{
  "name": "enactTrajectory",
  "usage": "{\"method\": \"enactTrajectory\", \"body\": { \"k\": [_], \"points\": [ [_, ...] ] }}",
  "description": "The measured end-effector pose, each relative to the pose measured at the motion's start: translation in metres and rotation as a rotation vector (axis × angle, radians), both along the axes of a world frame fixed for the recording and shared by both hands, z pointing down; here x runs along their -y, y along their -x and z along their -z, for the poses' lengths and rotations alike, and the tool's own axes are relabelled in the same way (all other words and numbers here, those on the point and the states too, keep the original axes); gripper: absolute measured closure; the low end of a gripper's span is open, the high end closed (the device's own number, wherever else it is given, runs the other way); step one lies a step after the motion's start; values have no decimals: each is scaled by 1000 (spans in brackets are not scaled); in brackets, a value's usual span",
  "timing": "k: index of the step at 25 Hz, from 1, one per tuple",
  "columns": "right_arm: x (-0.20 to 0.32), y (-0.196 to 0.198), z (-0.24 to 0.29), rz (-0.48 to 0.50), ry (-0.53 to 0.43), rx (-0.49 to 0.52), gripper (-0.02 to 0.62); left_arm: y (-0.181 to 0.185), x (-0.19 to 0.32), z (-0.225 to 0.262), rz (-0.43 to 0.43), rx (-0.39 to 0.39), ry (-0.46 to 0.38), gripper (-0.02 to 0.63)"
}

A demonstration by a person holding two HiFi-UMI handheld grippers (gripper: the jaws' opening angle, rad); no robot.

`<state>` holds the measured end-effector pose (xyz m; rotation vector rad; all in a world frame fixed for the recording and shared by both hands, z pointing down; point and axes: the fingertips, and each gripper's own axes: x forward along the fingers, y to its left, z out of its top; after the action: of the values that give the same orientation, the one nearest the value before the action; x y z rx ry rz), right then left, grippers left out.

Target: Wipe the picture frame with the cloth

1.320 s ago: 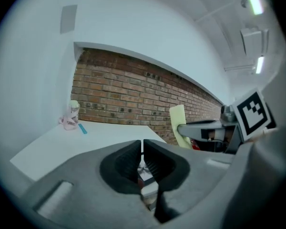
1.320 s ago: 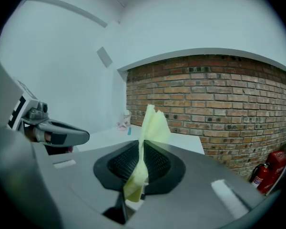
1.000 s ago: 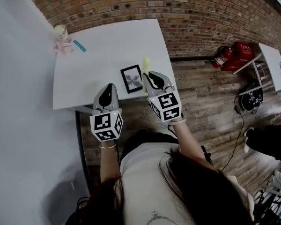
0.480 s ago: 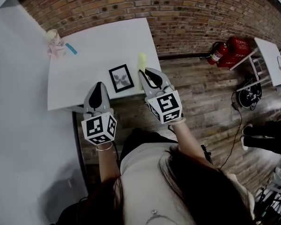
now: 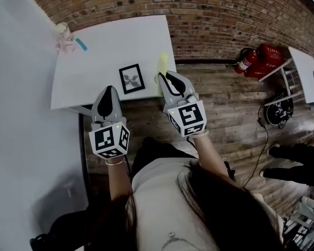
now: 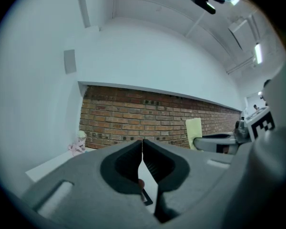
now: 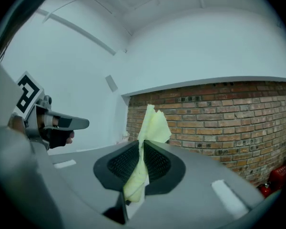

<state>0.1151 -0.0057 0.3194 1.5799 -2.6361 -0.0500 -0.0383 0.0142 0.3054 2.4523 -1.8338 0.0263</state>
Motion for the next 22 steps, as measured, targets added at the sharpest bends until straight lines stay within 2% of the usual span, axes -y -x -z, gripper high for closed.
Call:
{"method": "enactTrajectory", "body": {
  "k": [7,15,22],
  "points": [
    [-21,-2,27,17,-116,4,560,0,-24,21,26,9,-72,606],
    [-34,-5,41,18,-141,40,561,4,-37,36,43,34,-118,606],
    [-36,-1,42,32,-138,36,561,1,-38,40,32,31,-116,606]
  ]
}}
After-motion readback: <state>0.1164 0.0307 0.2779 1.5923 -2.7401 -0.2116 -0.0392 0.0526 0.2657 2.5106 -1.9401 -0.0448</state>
